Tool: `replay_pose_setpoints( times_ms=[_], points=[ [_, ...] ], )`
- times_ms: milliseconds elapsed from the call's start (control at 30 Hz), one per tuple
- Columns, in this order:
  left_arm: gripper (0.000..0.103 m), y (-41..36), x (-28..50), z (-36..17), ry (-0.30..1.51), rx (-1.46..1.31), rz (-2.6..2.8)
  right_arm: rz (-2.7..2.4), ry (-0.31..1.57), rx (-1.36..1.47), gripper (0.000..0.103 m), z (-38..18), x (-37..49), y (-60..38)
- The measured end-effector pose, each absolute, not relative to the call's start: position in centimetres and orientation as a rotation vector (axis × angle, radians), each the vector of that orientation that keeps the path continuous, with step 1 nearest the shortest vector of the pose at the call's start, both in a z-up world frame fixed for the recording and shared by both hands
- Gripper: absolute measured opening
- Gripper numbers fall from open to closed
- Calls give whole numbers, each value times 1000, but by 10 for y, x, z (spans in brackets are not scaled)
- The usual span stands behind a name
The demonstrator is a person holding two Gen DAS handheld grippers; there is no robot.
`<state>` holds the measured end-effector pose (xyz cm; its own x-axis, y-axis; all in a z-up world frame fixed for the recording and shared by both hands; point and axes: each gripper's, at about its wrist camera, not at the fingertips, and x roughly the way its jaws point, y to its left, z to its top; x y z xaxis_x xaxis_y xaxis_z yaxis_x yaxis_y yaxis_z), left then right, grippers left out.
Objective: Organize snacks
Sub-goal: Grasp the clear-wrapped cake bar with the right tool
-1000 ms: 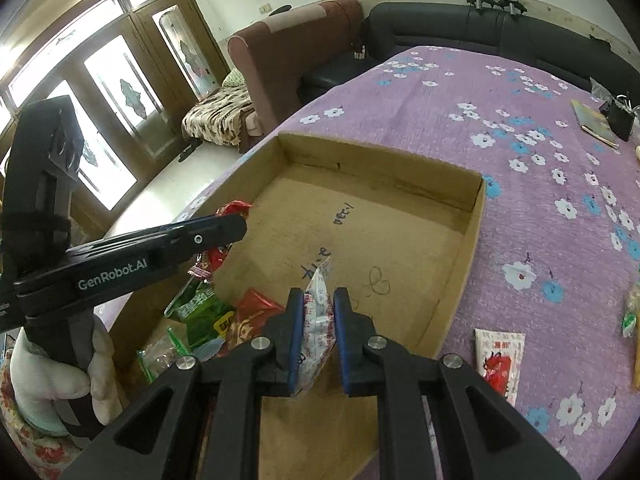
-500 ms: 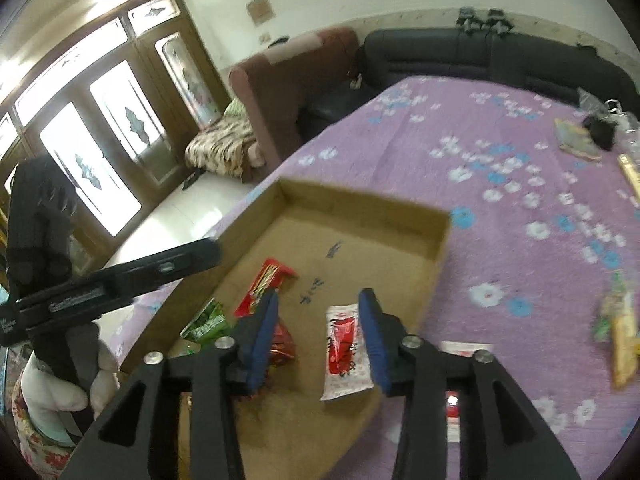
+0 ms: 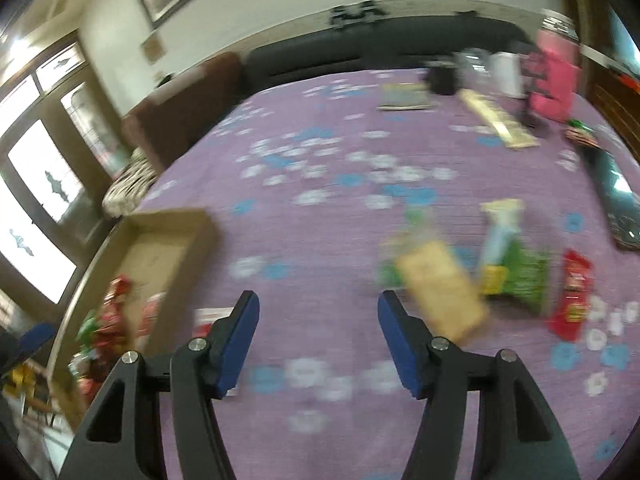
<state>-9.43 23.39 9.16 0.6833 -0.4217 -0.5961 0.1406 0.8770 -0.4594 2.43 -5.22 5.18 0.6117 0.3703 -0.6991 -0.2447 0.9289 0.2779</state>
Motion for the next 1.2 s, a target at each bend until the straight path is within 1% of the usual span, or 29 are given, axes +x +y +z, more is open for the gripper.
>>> replay_pose_setpoints(
  times_ms=[133,300,567,633,800,933,1133,1200],
  points=[
    [83,206,-95,91,772,-363,-366,286,835,215,61,48,33,-95],
    [83,191,-90,82,799,-387,-386,280,836,221,61,44,36,-110],
    [83,177,-94,74,830,-364,-392,235,844,39,61,27,58,-86],
    [83,176,-94,72,835,-366,-393,247,873,14,32,20,61,-81],
    [83,171,-95,70,839,-361,-405,328,913,76,32,22,44,-86],
    [83,163,-96,67,849,-344,-428,436,990,142,32,19,14,-90],
    [83,144,-90,60,883,-309,-447,357,950,46,32,20,-12,-100],
    [83,137,-87,57,893,-299,-448,341,937,75,32,20,-7,-107]
  ],
)
